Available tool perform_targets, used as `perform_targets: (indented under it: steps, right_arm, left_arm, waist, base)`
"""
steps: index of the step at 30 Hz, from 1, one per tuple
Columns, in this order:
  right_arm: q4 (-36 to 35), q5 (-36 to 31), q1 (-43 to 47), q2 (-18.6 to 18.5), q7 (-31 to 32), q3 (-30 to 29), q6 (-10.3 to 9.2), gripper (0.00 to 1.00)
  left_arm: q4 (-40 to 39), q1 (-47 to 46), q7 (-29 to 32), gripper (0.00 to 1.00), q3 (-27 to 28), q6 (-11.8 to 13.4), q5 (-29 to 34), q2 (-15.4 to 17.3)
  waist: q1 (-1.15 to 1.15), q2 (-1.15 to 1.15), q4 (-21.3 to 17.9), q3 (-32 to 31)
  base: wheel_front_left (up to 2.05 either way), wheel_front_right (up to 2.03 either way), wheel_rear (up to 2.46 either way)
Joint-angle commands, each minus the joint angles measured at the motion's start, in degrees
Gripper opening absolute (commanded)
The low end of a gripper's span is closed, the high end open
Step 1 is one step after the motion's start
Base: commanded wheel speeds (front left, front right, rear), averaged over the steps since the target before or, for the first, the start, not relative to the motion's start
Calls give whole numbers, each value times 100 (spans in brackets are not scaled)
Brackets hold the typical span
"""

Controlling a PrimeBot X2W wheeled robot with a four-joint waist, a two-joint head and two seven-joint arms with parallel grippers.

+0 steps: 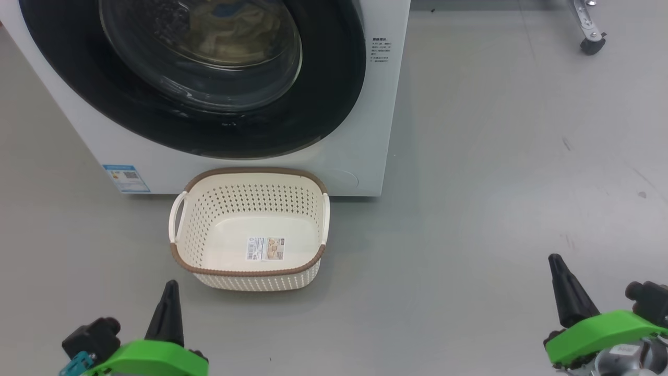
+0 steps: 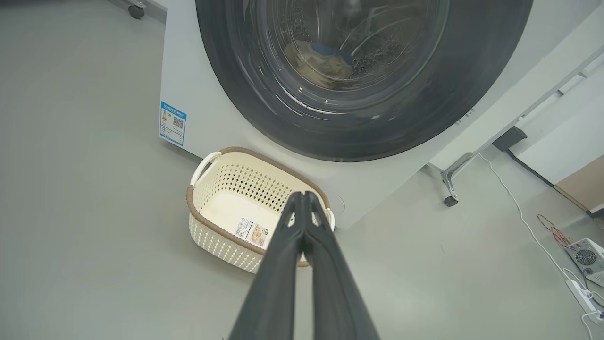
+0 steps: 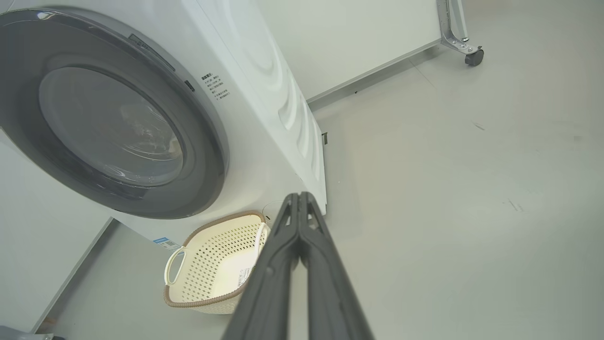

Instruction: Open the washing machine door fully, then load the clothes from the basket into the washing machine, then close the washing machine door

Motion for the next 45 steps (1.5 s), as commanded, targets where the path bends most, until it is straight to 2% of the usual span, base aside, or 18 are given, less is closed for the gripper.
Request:
perform_targets:
  steps: [1, 45]
  right_arm:
    - [-152, 176, -300, -75, 30, -25, -3, 0]
    - [205, 3082, -649, -108, 427, -38, -5, 0]
  left_arm:
    - [-169, -243, 31, 0, 138, -59, -139, 26]
    - [-127, -301, 756, 0, 772, -332, -2719, -97]
  waist:
    - [0, 0, -1, -4]
    - [0, 0, -41, -149]
  base:
    - [0, 0, 0]
    - [0, 0, 0]
